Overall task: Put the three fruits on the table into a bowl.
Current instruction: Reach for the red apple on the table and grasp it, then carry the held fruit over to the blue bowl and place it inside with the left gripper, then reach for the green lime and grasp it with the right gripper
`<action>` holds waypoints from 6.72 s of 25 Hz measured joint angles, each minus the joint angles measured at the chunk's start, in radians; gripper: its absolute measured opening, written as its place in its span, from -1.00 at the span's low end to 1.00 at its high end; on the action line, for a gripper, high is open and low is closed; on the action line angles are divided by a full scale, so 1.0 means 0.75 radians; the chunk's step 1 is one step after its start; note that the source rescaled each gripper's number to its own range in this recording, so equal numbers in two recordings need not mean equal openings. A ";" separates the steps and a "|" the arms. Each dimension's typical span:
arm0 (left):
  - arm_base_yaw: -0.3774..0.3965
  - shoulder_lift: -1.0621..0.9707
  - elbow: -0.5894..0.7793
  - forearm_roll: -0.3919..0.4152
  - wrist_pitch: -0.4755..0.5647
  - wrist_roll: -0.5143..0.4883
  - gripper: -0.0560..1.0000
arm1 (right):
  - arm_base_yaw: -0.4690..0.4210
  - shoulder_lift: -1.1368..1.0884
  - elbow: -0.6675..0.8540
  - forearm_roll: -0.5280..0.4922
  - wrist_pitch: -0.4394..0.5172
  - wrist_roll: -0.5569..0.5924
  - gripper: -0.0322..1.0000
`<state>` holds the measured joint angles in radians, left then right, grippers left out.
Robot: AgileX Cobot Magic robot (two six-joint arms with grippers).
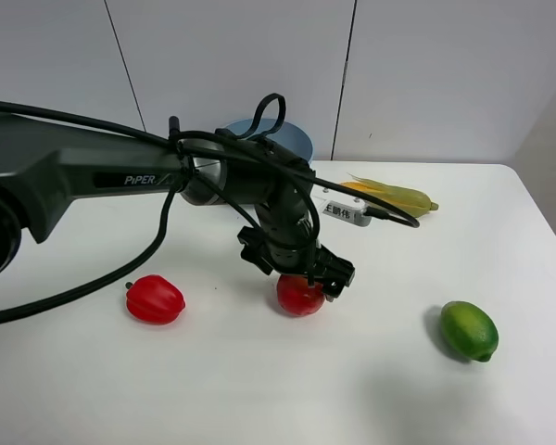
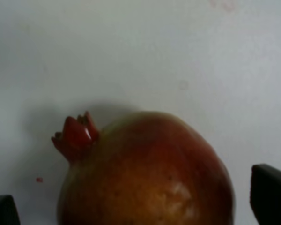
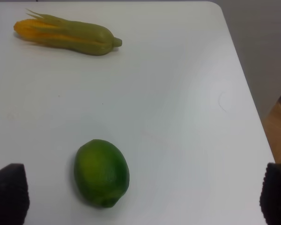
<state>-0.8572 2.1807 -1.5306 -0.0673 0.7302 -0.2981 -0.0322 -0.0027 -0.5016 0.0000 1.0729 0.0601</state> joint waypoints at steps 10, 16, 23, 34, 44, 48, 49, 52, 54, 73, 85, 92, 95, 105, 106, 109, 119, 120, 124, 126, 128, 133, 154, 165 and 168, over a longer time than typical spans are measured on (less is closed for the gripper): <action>0.000 0.074 0.000 0.000 0.000 -0.001 0.94 | 0.000 0.000 0.000 0.000 0.000 0.000 1.00; 0.000 0.070 0.000 0.000 0.000 -0.001 0.15 | 0.000 0.000 0.000 0.000 0.000 0.000 1.00; 0.000 0.010 0.000 0.003 0.057 -0.001 -0.71 | 0.000 0.000 0.000 0.000 0.000 0.000 1.00; 0.142 -0.195 -0.203 0.401 -0.239 0.179 -0.71 | 0.000 0.000 0.000 0.000 0.000 0.000 1.00; 0.436 -0.024 -0.234 0.421 -0.783 0.184 -0.71 | 0.000 0.000 0.000 0.000 0.000 0.000 1.00; 0.489 0.060 -0.234 0.420 -0.865 0.176 -0.71 | 0.000 0.000 0.000 0.000 0.000 0.000 1.00; 0.498 0.076 -0.234 0.419 -0.871 0.176 -0.71 | 0.000 0.000 0.000 0.000 0.000 0.000 1.00; 0.515 0.099 -0.234 0.390 -0.876 0.175 -0.71 | 0.000 0.000 0.000 0.000 0.000 0.000 1.00; 0.519 0.102 -0.234 0.372 -0.874 0.175 -0.71 | 0.000 0.000 0.000 0.000 0.000 0.000 1.00; 0.518 -0.257 -0.235 0.288 -0.079 0.074 0.94 | 0.000 0.000 0.000 0.000 0.000 0.000 1.00; 0.950 -0.557 -0.235 0.283 0.366 0.462 0.94 | 0.000 0.000 0.000 -0.007 0.000 0.001 1.00; 1.127 -0.774 -0.076 0.285 0.442 0.499 0.94 | 0.000 0.000 0.000 0.000 0.000 0.001 1.00; 1.162 -0.954 0.110 0.226 0.374 0.499 0.94 | 0.000 0.000 0.000 0.000 0.000 0.001 1.00; 1.257 -1.701 0.768 0.108 0.201 0.502 0.95 | 0.000 0.000 0.000 0.000 0.000 0.001 1.00; 1.260 -1.778 0.812 0.106 0.202 0.502 0.95 | 0.000 0.000 0.000 0.000 0.000 0.001 1.00; 1.263 -1.992 0.958 0.090 0.208 0.502 0.95 | 0.000 0.000 0.000 0.000 0.000 0.001 1.00; 1.263 -2.627 1.300 0.073 0.308 0.502 0.95 | 0.000 0.000 0.000 0.000 0.000 0.001 1.00; 1.263 -2.672 1.312 0.073 0.325 0.502 0.95 | 0.000 0.000 0.000 -0.007 0.000 0.001 1.00; 1.263 -2.791 1.321 0.073 0.412 0.503 0.95 | 0.000 0.000 0.000 0.000 0.000 0.001 1.00; 1.263 -2.834 1.324 0.073 0.427 0.503 0.95 | 0.000 0.000 0.000 0.000 0.000 0.001 1.00; 1.263 -2.880 1.344 0.073 0.427 0.503 0.95 | 0.000 0.000 0.000 0.000 0.000 0.001 1.00; 1.255 -2.915 1.365 0.077 0.428 0.498 0.95 | 0.000 0.000 0.000 0.000 0.000 0.001 1.00; 1.234 -2.915 1.365 0.079 0.428 0.494 0.95 | 0.000 0.000 0.000 0.000 0.000 0.001 1.00; 1.234 -2.915 1.365 0.079 0.428 0.492 0.95 | 0.000 0.000 0.000 -0.007 0.000 0.001 1.00; 1.234 -2.915 1.365 0.079 0.428 0.492 0.95 | 0.000 0.000 0.000 0.000 0.000 0.001 1.00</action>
<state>0.0686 -0.0053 -0.5069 -0.0083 1.0513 0.0712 -0.0322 -0.0027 -0.5016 0.0000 1.0729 0.0610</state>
